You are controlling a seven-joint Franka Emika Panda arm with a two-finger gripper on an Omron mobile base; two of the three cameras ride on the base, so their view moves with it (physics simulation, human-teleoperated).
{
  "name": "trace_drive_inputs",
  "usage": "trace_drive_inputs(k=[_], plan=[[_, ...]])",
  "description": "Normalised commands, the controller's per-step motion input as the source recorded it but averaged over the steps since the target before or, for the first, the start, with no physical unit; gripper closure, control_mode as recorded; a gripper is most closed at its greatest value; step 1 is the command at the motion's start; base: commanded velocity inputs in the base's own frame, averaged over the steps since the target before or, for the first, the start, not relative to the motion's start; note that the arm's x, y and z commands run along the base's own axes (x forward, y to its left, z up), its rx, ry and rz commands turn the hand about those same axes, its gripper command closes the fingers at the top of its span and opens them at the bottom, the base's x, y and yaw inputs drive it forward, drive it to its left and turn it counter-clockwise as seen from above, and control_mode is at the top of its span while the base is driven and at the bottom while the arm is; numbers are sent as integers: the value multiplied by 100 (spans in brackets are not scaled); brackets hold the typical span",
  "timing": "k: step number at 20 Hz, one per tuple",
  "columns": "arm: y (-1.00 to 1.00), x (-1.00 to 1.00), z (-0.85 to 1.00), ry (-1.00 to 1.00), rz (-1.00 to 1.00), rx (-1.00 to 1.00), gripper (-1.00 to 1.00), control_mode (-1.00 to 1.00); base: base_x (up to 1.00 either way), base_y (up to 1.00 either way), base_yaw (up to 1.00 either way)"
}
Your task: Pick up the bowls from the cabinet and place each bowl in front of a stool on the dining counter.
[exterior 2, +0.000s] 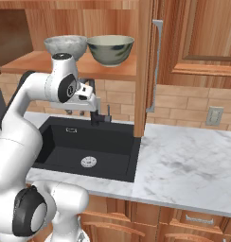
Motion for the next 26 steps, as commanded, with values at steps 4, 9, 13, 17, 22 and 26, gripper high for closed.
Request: trace_drive_inputs(k=[4, 9, 13, 17, 22, 26], plan=[[0, -2, 7, -3, 0, 0, -100, -100, 0, 0, 0], [0, -10, 40, -15, 0, -3, -100, -100, 0, 0, 0], [0, -13, 41, -13, 0, -5, -100, -100, 0, 0, 0], [0, -20, 18, -10, -1, 0, -100, -100, 0, 0, 0], [0, -22, 24, -19, -3, 0, -100, -100, 0, 0, 0], [0, -32, 39, -33, -1, 0, -100, -100, 0, 0, 0]])
